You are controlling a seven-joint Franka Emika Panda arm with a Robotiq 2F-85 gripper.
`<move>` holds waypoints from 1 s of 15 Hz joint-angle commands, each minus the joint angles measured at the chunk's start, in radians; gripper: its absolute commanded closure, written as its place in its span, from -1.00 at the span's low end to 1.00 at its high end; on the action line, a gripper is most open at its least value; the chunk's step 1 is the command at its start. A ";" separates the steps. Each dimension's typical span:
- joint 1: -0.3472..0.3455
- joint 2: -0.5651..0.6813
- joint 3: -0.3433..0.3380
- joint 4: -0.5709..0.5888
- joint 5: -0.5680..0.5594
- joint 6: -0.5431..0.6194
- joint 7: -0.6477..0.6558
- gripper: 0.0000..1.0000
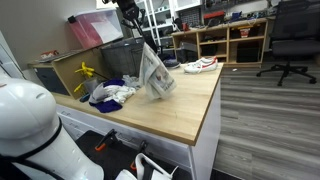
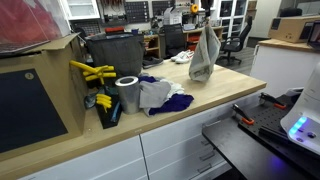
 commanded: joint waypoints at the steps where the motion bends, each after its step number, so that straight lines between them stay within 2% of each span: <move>1: 0.013 -0.023 0.012 -0.010 0.039 0.013 0.015 0.24; 5: 0.033 -0.065 0.026 -0.052 0.131 0.010 0.050 -0.38; 9: 0.046 -0.095 0.043 -0.112 0.213 0.028 0.173 -0.94; 10: 0.046 -0.102 0.048 -0.133 0.222 0.048 0.207 -1.00; 15: 0.041 -0.107 0.055 -0.231 0.255 0.135 0.314 -1.00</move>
